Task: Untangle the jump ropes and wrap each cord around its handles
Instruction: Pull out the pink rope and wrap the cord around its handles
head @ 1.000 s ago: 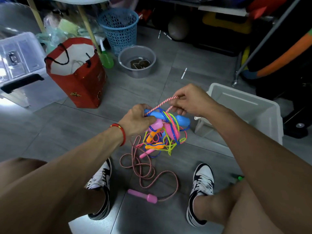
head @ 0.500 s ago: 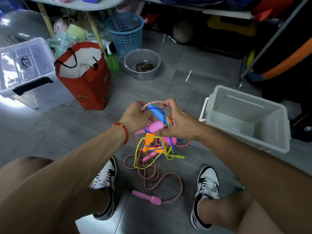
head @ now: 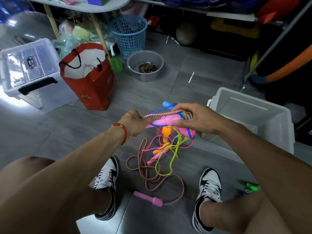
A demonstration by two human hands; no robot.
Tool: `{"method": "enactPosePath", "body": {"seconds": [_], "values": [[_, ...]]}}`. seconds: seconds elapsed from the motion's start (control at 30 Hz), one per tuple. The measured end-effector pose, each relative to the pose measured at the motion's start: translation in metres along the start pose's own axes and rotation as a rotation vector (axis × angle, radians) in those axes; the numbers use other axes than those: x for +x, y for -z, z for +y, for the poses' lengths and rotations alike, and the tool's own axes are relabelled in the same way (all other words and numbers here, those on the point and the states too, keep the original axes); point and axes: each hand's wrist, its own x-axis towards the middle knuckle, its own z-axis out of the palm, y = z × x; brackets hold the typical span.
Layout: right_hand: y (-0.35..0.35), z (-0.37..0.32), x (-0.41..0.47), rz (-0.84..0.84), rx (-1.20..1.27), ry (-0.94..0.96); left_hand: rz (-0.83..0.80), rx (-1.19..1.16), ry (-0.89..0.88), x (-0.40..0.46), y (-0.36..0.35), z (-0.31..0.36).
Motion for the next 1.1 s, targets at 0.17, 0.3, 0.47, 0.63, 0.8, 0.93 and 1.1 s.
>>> {"method": "enactPosePath", "body": {"seconds": [0.17, 0.3, 0.47, 0.63, 0.8, 0.93, 1.1], "values": [[-0.01, 0.001, -0.007, -0.041, -0.239, 0.028, 0.16, -0.123, -0.119, -0.002, 0.004, 0.011], [-0.01, 0.0, -0.006, -0.096, -0.197, 0.024, 0.11, -0.351, -0.12, -0.001, 0.007, 0.015], [0.016, 0.017, -0.006, -0.273, 0.067, -0.049, 0.031, -0.346, -0.112, 0.003, 0.017, 0.01], [0.019, 0.018, -0.003, -0.129, -0.045, -0.059, 0.039, -0.29, -0.224, -0.005, 0.028, 0.024], [0.029, 0.015, 0.002, -0.03, -0.118, -0.122, 0.074, -0.357, -0.352, -0.018, 0.032, 0.045], [0.037, 0.01, 0.009, 0.036, -0.053, -0.044, 0.088, -0.406, -0.364, -0.019, 0.038, 0.054], [0.036, 0.001, 0.017, 0.213, -0.013, -0.01, 0.051, -0.177, -0.362, -0.017, 0.035, 0.053]]}}
